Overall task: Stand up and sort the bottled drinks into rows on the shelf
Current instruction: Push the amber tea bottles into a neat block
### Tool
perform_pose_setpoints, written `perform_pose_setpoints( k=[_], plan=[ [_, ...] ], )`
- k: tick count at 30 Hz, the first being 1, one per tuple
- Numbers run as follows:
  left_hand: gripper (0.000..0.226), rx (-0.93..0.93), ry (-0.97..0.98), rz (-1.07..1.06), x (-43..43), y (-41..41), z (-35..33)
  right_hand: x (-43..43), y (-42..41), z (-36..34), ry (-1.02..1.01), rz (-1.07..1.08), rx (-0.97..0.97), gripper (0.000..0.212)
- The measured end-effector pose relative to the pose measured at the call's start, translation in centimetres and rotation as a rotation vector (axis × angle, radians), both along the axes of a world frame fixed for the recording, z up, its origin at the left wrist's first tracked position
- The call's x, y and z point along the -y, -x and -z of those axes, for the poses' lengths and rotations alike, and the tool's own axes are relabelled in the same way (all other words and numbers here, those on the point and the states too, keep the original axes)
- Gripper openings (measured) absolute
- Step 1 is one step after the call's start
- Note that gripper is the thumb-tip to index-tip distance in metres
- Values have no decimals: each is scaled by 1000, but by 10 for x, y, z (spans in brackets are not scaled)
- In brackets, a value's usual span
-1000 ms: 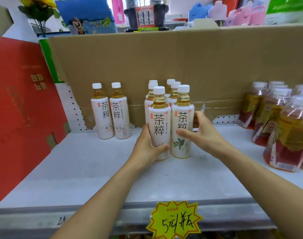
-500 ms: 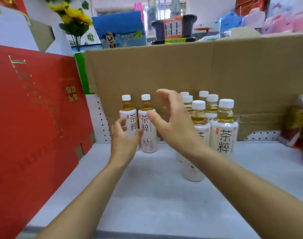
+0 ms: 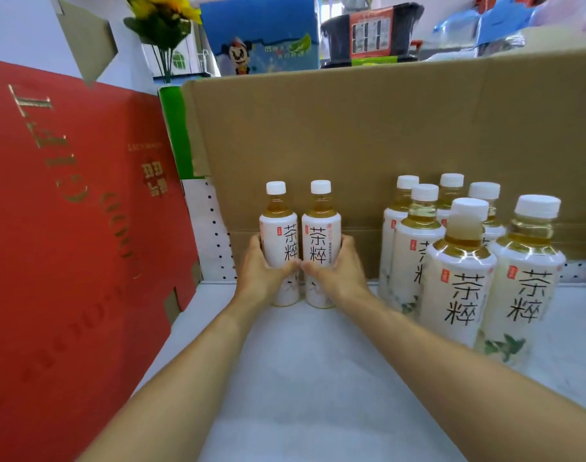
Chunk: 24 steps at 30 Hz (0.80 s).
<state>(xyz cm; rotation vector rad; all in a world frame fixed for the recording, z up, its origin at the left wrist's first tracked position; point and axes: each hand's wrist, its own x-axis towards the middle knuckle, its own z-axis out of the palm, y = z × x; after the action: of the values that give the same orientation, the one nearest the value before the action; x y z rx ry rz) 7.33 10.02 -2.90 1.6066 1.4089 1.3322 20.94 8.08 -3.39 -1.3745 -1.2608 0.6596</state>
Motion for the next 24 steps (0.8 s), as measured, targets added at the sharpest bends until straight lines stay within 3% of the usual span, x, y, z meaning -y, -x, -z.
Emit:
perform_pose_setpoints(
  k=[7, 14, 24],
  plan=[
    [73, -5, -52, 53, 25, 11, 2, 35, -3, -5, -16, -53, 12, 66],
    [71, 1, -71, 49, 107, 20, 5, 121, -19, -7, -39, -157, 44, 64],
    [56, 32, -117, 221, 204, -37, 2, 226, -109, -10, -118, -167, 91, 52]
  ],
)
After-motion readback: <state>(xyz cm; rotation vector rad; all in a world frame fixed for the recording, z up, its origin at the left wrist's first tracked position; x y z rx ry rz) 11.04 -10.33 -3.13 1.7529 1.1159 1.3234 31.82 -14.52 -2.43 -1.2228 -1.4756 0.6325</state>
